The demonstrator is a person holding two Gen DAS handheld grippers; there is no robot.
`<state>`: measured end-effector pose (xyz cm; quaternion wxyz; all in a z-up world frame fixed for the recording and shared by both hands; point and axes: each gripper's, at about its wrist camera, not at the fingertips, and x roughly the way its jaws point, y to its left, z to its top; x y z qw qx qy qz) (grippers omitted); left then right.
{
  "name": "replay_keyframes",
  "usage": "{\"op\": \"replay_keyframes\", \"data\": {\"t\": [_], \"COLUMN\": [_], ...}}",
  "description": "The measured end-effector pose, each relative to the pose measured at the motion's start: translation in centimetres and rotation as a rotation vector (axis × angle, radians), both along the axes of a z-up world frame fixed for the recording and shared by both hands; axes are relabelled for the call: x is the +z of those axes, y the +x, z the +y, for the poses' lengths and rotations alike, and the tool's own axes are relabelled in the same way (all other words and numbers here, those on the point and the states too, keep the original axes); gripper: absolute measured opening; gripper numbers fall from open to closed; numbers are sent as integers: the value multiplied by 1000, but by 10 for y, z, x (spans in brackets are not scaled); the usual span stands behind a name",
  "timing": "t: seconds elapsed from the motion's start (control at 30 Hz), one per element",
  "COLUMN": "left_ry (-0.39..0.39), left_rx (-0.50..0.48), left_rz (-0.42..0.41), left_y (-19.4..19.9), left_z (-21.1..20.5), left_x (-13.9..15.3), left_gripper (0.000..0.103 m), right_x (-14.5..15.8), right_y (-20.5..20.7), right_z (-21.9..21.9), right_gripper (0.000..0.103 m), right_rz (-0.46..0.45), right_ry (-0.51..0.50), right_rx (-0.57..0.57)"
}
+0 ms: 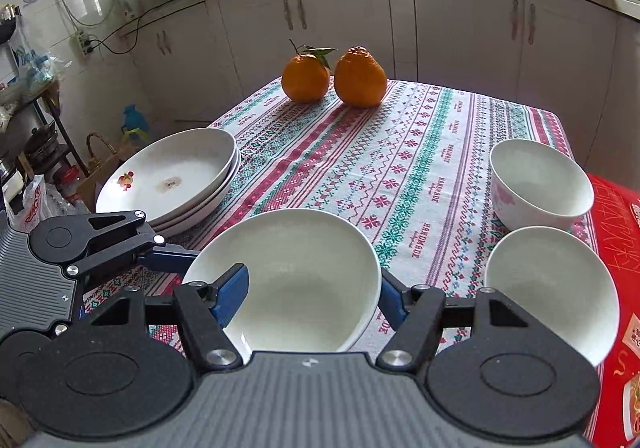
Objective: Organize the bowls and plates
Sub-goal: 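Carry the bowl with the right gripper, set it on the tablecloth, open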
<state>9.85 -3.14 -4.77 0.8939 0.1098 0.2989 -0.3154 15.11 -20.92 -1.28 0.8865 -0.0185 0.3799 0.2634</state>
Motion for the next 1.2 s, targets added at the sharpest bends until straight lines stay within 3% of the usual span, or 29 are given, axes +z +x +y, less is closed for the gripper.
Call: {"op": "replay_keyframes", "data": {"t": [1.0, 1.1, 1.2], "left_ry": [-1, -3, -18], "left_rx": [78, 78, 80], "left_rz": [25, 19, 2], "left_y": [20, 20, 17], "left_z": [13, 12, 13], "left_x": [-9, -9, -7], "left_gripper": [83, 88, 97], "right_x": [-17, -18, -15], "right_y": [31, 31, 26], "right_z": [23, 24, 25], "right_gripper": [74, 79, 98], "right_rz": [12, 11, -6], "right_ry": [-11, -10, -5], "right_rx": [34, 38, 46]}}
